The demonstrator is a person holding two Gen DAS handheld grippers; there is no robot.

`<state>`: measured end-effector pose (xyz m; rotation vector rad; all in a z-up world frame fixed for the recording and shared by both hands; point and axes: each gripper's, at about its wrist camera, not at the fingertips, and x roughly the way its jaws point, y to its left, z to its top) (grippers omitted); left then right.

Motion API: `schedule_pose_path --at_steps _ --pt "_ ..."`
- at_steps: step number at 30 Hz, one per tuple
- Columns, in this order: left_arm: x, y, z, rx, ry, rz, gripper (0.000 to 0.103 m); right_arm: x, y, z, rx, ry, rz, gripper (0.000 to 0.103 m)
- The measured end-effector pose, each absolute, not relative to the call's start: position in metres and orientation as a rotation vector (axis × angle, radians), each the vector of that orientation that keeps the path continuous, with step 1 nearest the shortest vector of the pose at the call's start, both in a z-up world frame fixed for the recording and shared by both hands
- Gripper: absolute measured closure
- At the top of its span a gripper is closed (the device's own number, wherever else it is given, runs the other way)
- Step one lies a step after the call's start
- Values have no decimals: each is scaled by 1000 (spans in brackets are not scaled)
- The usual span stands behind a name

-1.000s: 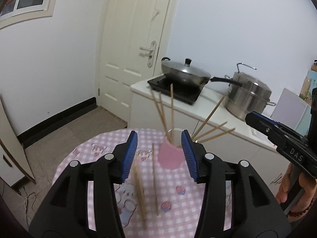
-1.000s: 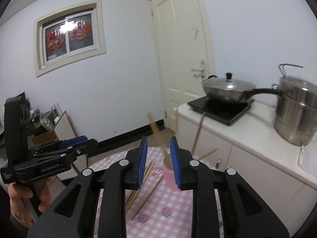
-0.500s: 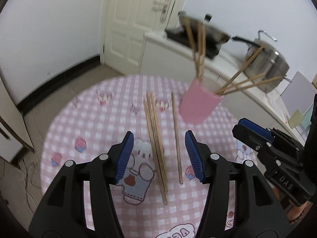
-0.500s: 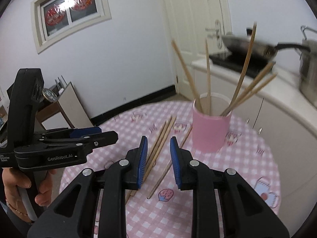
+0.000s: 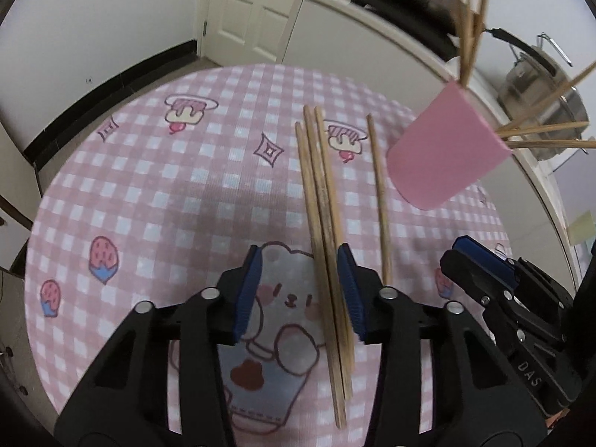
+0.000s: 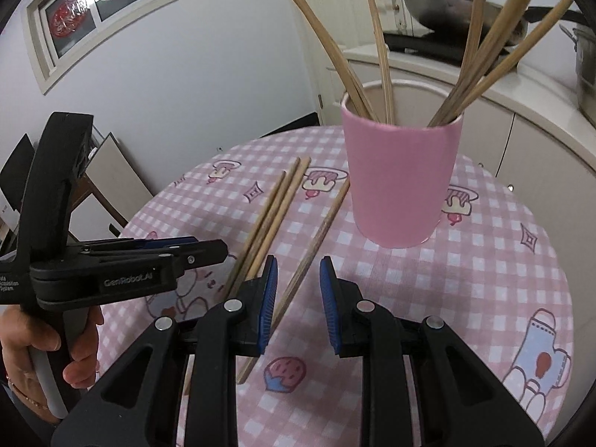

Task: Organize utensils
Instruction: 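Move both open tools down to the chopsticks lying on the table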

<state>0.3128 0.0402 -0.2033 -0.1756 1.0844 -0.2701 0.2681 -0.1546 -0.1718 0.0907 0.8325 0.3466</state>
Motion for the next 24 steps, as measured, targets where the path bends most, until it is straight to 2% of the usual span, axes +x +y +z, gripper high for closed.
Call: schedule_pose_path --at_steps 6,18,21,24 --pt "323 31 -211 -138 1107 -264 66 275 -159 -179 99 851 348 77" --pt "341 17 -215 -54 1108 -229 68 289 -156 -186 82 890 329 77" --pt "345 12 -214 -33 1102 -237 74 295 -154 -192 74 915 317 77" --pt "346 12 -215 -21 1100 -238 74 298 -153 -195 70 928 315 77"
